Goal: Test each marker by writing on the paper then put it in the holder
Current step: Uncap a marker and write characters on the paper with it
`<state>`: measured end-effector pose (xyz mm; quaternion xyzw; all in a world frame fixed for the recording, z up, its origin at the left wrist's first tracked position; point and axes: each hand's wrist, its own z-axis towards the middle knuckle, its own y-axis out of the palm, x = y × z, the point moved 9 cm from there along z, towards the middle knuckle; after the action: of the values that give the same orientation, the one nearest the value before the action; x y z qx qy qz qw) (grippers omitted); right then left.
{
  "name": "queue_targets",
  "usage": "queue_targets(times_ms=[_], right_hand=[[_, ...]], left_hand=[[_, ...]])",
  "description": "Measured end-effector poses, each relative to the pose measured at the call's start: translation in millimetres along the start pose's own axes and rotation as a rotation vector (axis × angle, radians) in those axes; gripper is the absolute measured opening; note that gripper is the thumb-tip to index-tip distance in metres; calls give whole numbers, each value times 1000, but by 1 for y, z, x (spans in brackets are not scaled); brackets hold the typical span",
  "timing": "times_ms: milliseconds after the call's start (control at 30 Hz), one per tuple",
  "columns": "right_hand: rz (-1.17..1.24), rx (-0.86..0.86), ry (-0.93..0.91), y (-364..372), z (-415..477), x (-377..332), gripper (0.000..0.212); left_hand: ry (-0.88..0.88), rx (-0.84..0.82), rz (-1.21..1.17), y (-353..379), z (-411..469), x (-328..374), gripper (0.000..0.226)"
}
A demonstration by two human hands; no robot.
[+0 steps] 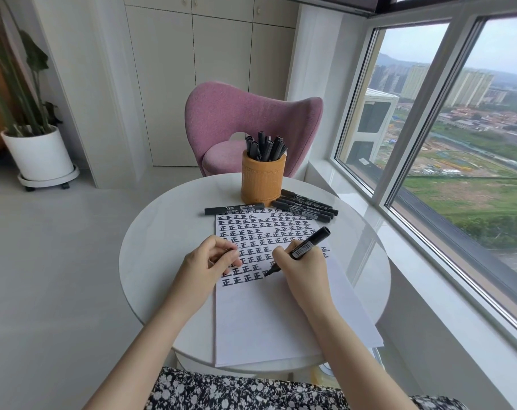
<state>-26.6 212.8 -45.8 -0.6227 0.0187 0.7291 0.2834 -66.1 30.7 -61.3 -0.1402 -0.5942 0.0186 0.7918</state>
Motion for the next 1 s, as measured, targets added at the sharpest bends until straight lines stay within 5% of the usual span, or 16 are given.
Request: queue_targets(times_ms=[1000], right_hand=[[30,0,-2,0,-1,-1,39]], left_hand=[[18,-6,-6,1,0,2,3]])
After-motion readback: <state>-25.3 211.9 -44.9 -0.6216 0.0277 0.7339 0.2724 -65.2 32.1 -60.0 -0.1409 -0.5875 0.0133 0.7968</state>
